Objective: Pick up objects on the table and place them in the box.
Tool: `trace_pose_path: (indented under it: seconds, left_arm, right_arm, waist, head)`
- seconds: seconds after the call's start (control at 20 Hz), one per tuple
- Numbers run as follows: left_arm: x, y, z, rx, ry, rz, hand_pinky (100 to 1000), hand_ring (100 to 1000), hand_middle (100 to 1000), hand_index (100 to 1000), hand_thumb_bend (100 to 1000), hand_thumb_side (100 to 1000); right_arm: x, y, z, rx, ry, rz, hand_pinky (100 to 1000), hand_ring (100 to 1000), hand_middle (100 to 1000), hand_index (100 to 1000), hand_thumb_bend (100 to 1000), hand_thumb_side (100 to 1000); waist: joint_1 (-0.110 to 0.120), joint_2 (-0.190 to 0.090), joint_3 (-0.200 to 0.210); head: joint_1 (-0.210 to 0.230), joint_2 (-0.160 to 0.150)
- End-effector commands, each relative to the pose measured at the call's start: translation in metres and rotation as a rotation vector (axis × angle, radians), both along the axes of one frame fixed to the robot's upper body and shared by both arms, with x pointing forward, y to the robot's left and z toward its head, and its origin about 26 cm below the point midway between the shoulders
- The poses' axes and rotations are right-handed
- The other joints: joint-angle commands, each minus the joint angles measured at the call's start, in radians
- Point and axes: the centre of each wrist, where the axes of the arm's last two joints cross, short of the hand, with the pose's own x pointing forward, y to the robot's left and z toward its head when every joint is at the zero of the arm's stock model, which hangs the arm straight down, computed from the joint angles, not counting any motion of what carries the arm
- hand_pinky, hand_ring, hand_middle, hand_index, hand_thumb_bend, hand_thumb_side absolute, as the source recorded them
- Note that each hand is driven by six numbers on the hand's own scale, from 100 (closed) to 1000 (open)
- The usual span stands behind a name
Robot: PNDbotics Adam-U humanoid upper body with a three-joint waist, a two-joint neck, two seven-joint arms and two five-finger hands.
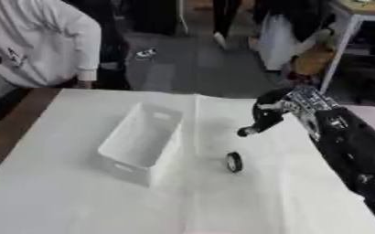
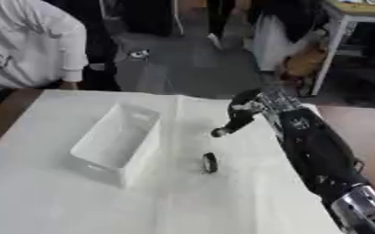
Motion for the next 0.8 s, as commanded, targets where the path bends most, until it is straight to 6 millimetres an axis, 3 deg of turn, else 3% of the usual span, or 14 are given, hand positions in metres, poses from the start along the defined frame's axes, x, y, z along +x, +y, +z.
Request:
trace_pose_path:
  seconds: [0.05,0.45,0.8]
  left_arm:
    - [-0.003,0.004,0.010,0.056,-0.022,0.001,778,622,712,731,247,778]
    - [-0.004,0.007,0.009,0.091,-0.006,0.010,776,622,711,731,246,775]
    - [-0.005,0.008,0.006,0.084,0.014,0.025,775,622,711,731,248,773]
  right_arm:
    - [0.004,-0.004,0.021,-0.044,-0.023,-0.021,967,718,654,739,569,1000]
    - [0.004,-0.002,0.034,-0.074,0.096,0.002,880,714,649,711,526,1000]
    - [0.004,-0.001,0.019,-0.023,0.187,0.076,848,693,631,707,515,1000]
  waist:
    - [0.007,-0.018,-0.002]
    - [0.009,-0.034,-0.003]
    - [0.010,-0.065,-0.005]
  head:
    - [-0.010,-0.014]
    - [0.010,0.007]
    - [0.040,0.049]
